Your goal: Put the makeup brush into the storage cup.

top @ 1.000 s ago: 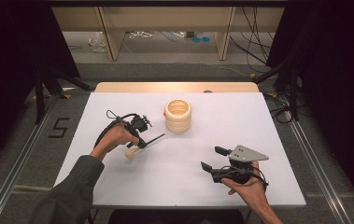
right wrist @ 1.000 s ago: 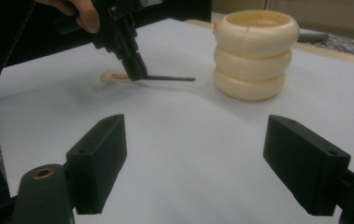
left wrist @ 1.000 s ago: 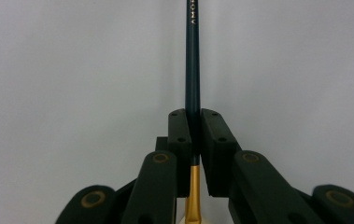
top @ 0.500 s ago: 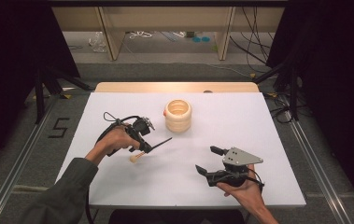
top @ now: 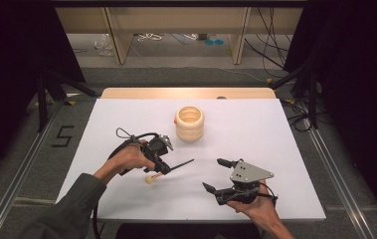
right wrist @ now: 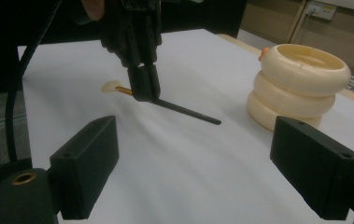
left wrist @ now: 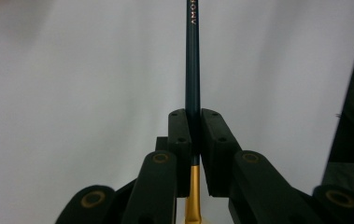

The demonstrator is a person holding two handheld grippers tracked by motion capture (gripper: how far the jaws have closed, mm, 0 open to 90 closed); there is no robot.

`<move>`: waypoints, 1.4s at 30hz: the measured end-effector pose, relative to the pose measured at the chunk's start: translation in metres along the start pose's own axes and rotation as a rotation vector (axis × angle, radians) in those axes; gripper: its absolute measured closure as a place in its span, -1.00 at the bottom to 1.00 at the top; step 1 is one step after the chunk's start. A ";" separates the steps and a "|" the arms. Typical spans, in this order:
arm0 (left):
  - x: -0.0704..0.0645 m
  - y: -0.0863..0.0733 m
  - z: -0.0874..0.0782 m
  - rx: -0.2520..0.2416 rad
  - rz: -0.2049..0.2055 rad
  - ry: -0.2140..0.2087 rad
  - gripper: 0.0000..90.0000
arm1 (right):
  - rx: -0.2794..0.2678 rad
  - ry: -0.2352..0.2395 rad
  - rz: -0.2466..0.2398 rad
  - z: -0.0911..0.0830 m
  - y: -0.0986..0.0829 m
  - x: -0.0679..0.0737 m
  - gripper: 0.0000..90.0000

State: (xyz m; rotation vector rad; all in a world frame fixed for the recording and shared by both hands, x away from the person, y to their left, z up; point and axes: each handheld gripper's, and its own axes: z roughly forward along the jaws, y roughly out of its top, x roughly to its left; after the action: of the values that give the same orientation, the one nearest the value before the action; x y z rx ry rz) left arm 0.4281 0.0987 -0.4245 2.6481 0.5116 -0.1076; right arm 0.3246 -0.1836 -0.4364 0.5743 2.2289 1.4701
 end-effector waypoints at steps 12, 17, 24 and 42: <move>-0.022 0.005 0.002 0.037 0.056 -0.038 0.84 | 0.073 0.040 -0.151 0.013 0.005 0.017 -0.62; -0.028 0.007 0.005 0.028 0.052 -0.052 0.84 | 0.124 0.050 -0.252 0.019 0.007 0.022 -0.58; -0.035 0.010 0.009 0.028 0.059 -0.079 0.84 | 0.177 0.063 -0.363 0.028 0.007 0.032 -0.52; -0.043 0.015 0.008 0.037 0.071 -0.097 0.84 | 0.273 0.083 -0.576 0.050 0.007 0.042 -0.20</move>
State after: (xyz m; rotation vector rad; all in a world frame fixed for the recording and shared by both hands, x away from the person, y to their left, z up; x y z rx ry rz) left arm 0.3935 0.0677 -0.4186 2.6783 0.3869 -0.2253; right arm 0.3175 -0.1204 -0.4526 -0.0667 2.3976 0.9204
